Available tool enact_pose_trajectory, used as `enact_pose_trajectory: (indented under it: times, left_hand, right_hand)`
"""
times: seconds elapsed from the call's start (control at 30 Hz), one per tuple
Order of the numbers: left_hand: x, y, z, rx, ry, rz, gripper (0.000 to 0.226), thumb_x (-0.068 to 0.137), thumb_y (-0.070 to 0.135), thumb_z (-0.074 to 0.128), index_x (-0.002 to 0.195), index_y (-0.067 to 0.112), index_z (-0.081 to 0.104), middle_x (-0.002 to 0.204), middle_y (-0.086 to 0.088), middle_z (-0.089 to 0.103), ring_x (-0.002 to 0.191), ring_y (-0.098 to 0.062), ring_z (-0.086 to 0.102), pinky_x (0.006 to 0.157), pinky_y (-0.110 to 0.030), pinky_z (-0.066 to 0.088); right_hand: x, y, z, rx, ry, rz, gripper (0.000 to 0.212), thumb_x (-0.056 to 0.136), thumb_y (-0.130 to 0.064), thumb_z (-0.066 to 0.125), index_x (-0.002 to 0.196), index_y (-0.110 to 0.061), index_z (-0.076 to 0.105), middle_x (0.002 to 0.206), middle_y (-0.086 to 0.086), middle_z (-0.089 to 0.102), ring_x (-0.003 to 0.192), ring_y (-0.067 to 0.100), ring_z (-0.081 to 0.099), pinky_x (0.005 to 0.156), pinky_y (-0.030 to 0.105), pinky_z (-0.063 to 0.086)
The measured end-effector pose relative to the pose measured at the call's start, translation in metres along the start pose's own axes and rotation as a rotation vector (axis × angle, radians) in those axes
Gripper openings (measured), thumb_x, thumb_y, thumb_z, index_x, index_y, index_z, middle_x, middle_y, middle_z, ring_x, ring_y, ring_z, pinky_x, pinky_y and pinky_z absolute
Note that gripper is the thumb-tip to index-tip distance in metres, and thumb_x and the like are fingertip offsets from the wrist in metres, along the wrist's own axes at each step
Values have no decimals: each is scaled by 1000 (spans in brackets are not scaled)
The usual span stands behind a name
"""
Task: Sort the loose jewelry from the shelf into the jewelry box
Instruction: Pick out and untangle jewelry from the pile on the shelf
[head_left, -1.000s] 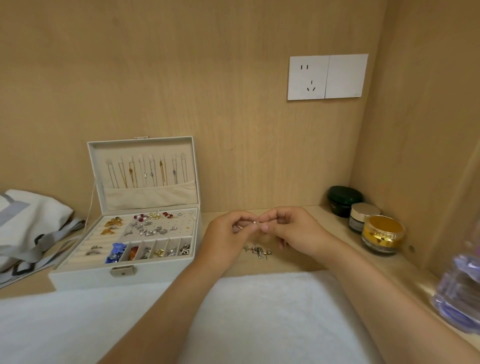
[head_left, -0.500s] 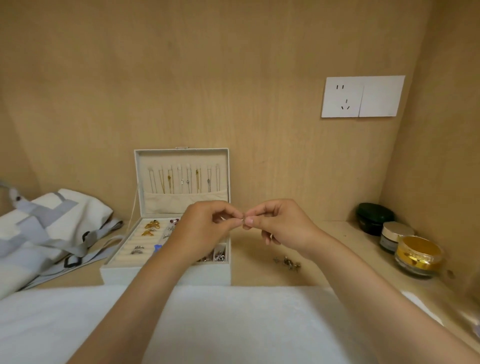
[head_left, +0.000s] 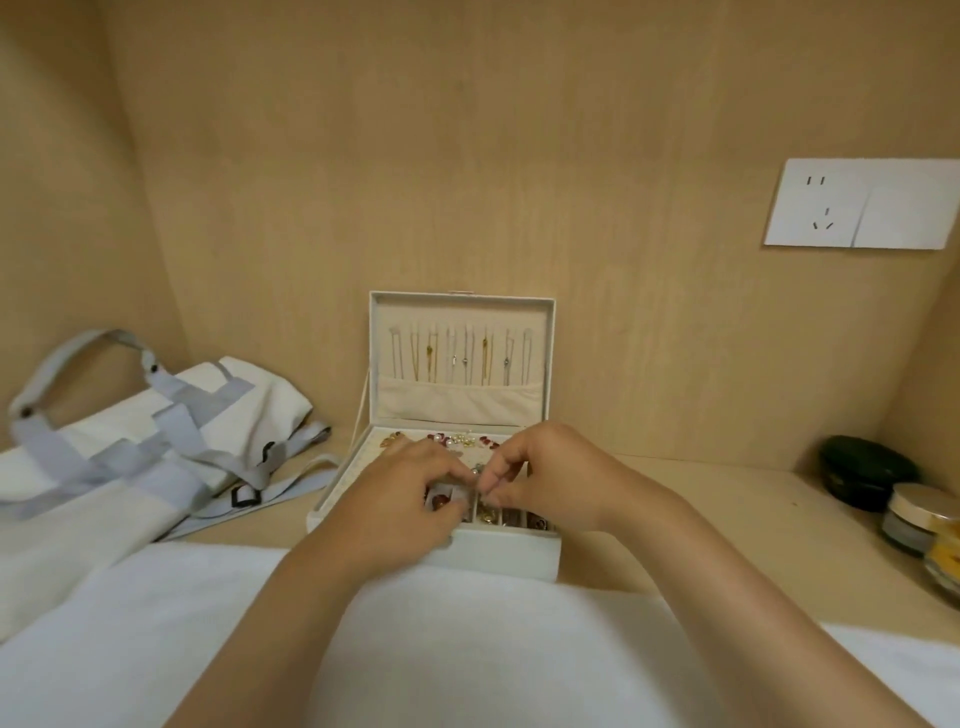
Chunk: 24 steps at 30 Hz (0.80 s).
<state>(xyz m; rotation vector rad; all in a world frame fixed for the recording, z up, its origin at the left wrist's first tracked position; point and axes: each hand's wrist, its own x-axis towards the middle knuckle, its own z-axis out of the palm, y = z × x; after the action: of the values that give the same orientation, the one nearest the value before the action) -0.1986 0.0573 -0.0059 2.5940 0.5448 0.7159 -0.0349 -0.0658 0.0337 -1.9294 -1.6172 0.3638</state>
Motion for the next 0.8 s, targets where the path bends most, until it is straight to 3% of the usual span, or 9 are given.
enact_pose_trajectory:
  times: [0.1,0.27,0.4,0.6,0.8]
  left_hand:
    - [-1,-1,2,-5,-27,4,23,87,33,64,109,38,69,107,21,56,109,-5,46,98,-34,43]
    - [1,0,2,-7,-53,-7,35,80,44,57,112,36,69,111,21,52,111,-6,45,99,-33,42]
    - [0,0,5,-12,-25,9,22,87,32,65,108,35,70,112,20,51,113,-6,43,99,-30,40]
    - [-1,1,8,19,-2,-8,16,88,33,64,103,35,70,103,21,51,106,-6,43,87,-22,36]
    - [-1,9,13,74,78,-21,20,89,38,61,108,35,68,109,17,54,109,-8,45,93,-32,44]
  right_hand:
    - [2,2,5,-69,-21,-12,15,82,-18,77,83,-33,78,78,-18,72,66,-8,60,67,15,46]
    - [2,4,8,-98,-48,-58,17,83,-19,77,90,-34,79,84,-16,69,82,0,63,83,29,54]
    - [1,3,7,-111,-38,-35,14,86,-22,74,95,-32,79,91,-13,70,87,3,63,86,30,53]
    - [1,2,14,-290,-57,-57,11,90,-30,67,93,-32,77,90,-12,69,89,9,63,85,37,53]
    - [-3,4,1,-183,20,-36,10,86,-24,71,89,-33,76,91,-14,68,83,-1,62,81,30,54]
